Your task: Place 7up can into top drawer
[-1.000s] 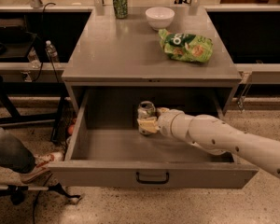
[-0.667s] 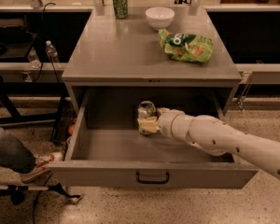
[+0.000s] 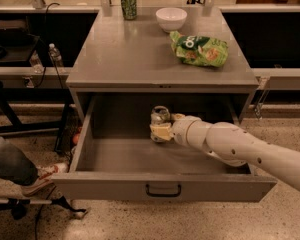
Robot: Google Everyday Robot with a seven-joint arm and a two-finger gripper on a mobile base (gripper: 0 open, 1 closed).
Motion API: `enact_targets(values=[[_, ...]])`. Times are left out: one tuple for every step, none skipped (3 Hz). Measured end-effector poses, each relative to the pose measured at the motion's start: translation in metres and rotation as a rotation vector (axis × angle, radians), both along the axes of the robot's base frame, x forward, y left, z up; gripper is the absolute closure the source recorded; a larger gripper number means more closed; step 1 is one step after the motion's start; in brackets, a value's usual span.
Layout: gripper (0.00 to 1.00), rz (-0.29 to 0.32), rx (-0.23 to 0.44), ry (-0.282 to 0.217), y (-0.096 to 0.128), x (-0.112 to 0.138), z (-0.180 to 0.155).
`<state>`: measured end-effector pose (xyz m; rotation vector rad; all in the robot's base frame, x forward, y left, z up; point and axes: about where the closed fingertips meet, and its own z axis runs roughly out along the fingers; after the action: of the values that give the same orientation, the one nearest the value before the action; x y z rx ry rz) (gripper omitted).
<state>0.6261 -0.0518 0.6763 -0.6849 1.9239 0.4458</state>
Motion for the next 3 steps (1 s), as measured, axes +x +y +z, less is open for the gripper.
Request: enact_targets(values=[[0.12, -0.005, 0.002, -0.008, -0.005, -0.0017, 0.0064], [0.0, -0.007, 0.005, -0.007, -0.0064, -0.0038, 0.0074], [0.0, -0.008, 0.006, -0.008, -0.0067, -0.0043, 0.0077]])
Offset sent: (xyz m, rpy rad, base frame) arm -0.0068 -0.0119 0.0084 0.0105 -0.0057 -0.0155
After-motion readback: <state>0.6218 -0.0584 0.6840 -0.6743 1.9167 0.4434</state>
